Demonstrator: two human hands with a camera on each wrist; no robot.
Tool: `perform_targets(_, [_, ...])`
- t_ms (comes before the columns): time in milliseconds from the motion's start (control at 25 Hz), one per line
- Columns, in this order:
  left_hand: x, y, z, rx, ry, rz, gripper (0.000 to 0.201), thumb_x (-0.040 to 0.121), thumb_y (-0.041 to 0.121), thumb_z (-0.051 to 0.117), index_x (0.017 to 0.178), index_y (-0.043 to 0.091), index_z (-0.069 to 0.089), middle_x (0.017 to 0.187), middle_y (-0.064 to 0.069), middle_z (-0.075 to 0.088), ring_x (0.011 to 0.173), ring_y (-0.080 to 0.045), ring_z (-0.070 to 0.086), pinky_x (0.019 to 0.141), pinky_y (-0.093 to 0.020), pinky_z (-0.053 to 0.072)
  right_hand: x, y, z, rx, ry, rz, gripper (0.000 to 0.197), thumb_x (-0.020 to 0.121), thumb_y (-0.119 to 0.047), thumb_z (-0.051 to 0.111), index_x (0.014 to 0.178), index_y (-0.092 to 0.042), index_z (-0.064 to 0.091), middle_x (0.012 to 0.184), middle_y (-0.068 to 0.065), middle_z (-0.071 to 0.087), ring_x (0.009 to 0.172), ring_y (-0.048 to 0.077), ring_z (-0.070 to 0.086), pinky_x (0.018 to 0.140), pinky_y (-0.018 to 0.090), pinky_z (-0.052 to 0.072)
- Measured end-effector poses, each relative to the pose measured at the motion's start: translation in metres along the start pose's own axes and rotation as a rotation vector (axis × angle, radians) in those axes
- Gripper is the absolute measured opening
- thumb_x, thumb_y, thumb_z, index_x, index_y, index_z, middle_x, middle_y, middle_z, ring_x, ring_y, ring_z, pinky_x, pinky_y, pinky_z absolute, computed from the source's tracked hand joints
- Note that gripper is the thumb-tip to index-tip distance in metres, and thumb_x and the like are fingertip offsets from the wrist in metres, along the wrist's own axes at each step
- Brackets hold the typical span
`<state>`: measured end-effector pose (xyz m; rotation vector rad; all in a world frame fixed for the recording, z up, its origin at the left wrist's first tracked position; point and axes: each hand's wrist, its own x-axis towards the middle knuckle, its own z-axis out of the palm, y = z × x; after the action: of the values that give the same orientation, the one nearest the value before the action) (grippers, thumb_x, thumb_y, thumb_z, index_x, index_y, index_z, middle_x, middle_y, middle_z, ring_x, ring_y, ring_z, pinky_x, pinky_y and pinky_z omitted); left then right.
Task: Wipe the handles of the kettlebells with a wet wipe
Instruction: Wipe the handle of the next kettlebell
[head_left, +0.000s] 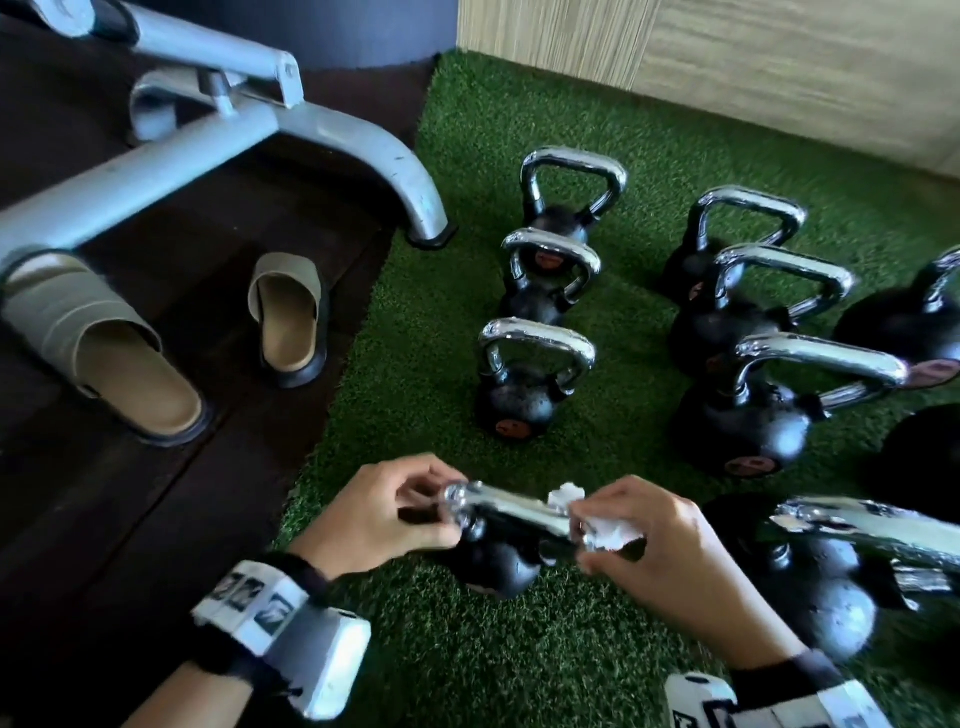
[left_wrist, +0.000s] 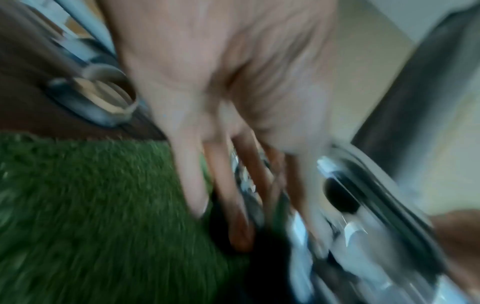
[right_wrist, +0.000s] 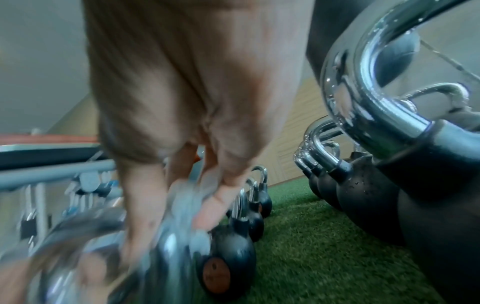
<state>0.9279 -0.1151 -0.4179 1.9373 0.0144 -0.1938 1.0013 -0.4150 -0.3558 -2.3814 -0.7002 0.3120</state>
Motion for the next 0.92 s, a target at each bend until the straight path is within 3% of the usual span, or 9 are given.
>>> perform_targets(80, [0.015, -0.007, -0.03, 0.029, -0.27, -0.041, 0.055, 0.084, 0.002, 0.078, 0.126, 0.035, 0.065, 0.121, 0.017, 0.072, 0.115, -0.003, 0.068, 0.106, -0.027, 0.051, 0.01, -0.001, -0.025, 0.034, -0.181, 0.065, 0.032, 0.074, -0.023, 0.089, 0.097, -0.043, 0.079, 0.1, -0.025, 0.071, 0.094, -0.005, 0.068, 0.082, 0.019, 0.055])
perform_targets(160, [0.04, -0.017, -0.052, 0.063, -0.19, -0.059, 0.061, 0.086, -0.005, 0.072, 0.125, 0.041, 0.065, 0.12, 0.018, 0.072, 0.113, -0.001, 0.068, 0.107, -0.033, 0.052, 0.025, -0.001, -0.044, 0.071, -0.223, 0.081, 0.029, 0.079, -0.018, 0.085, 0.092, -0.043, 0.08, 0.097, -0.02, 0.075, 0.089, 0.003, 0.072, 0.084, 0.032, 0.059])
perform_targets(240, [0.071, -0.026, -0.057, 0.073, 0.002, -0.049, 0.066, 0.085, 0.003, 0.078, 0.126, 0.051, 0.059, 0.123, 0.018, 0.07, 0.113, -0.002, 0.068, 0.105, -0.04, 0.053, 0.046, -0.003, -0.054, 0.123, -0.102, 0.131, 0.027, 0.083, -0.01, 0.082, 0.086, -0.036, 0.081, 0.082, -0.011, 0.076, 0.073, 0.008, 0.074, 0.076, 0.038, 0.062])
perform_targets(320, [0.106, -0.033, -0.053, 0.007, 0.12, -0.054, 0.08, 0.078, 0.016, 0.087, 0.137, 0.053, 0.048, 0.138, 0.015, 0.06, 0.122, -0.006, 0.062, 0.107, -0.042, 0.052, 0.07, -0.004, -0.053, 0.121, 0.081, 0.178, 0.027, 0.081, -0.005, 0.081, 0.081, -0.032, 0.081, 0.071, -0.011, 0.074, 0.064, 0.005, 0.072, 0.071, 0.031, 0.061])
perform_targets(480, [0.171, -0.036, -0.029, 0.027, 0.045, -0.058, 0.098, 0.062, 0.04, 0.096, 0.143, 0.046, 0.04, 0.147, 0.017, 0.05, 0.135, -0.008, 0.05, 0.112, -0.036, 0.044, 0.113, -0.02, -0.051, 0.151, 0.332, 0.171, 0.018, 0.074, -0.017, 0.084, 0.077, -0.035, 0.08, 0.092, -0.016, 0.075, 0.085, 0.001, 0.071, 0.084, 0.031, 0.059])
perform_targets(640, [0.187, -0.037, -0.008, 0.196, 0.013, -0.117, 0.1, 0.056, 0.062, 0.091, 0.143, 0.044, 0.045, 0.138, 0.014, 0.061, 0.13, -0.009, 0.056, 0.11, -0.026, 0.042, 0.145, -0.034, -0.043, 0.014, 0.424, 0.18, 0.02, 0.065, -0.035, 0.093, 0.071, -0.029, 0.075, 0.084, -0.017, 0.069, 0.08, -0.006, 0.061, 0.069, 0.009, 0.044])
perform_targets(720, [0.184, -0.032, -0.008, 0.186, 0.034, -0.122, 0.097, 0.06, 0.057, 0.092, 0.144, 0.04, 0.047, 0.139, 0.012, 0.061, 0.13, -0.009, 0.056, 0.107, -0.022, 0.042, 0.162, -0.038, -0.04, -0.07, 0.462, 0.105, 0.019, 0.068, -0.026, 0.091, 0.072, -0.026, 0.072, 0.078, -0.015, 0.068, 0.077, -0.006, 0.06, 0.069, 0.009, 0.044])
perform_targets(840, [0.185, -0.021, -0.011, 0.232, 0.032, -0.143, 0.094, 0.06, 0.056, 0.092, 0.141, 0.039, 0.049, 0.139, 0.012, 0.061, 0.129, -0.009, 0.056, 0.104, -0.021, 0.043, 0.178, -0.035, -0.038, -0.019, 0.44, -0.05, 0.025, 0.074, -0.013, 0.088, 0.094, -0.024, 0.077, 0.084, -0.011, 0.074, 0.078, -0.002, 0.066, 0.072, 0.005, 0.046])
perform_targets(920, [0.187, -0.019, -0.015, 0.281, 0.027, -0.161, 0.092, 0.057, 0.059, 0.092, 0.137, 0.039, 0.052, 0.136, 0.014, 0.062, 0.126, -0.008, 0.058, 0.101, -0.019, 0.043, 0.185, -0.029, -0.027, -0.109, 0.376, -0.172, 0.025, 0.077, -0.011, 0.085, 0.099, -0.022, 0.08, 0.091, -0.011, 0.074, 0.085, 0.007, 0.069, 0.08, 0.015, 0.048])
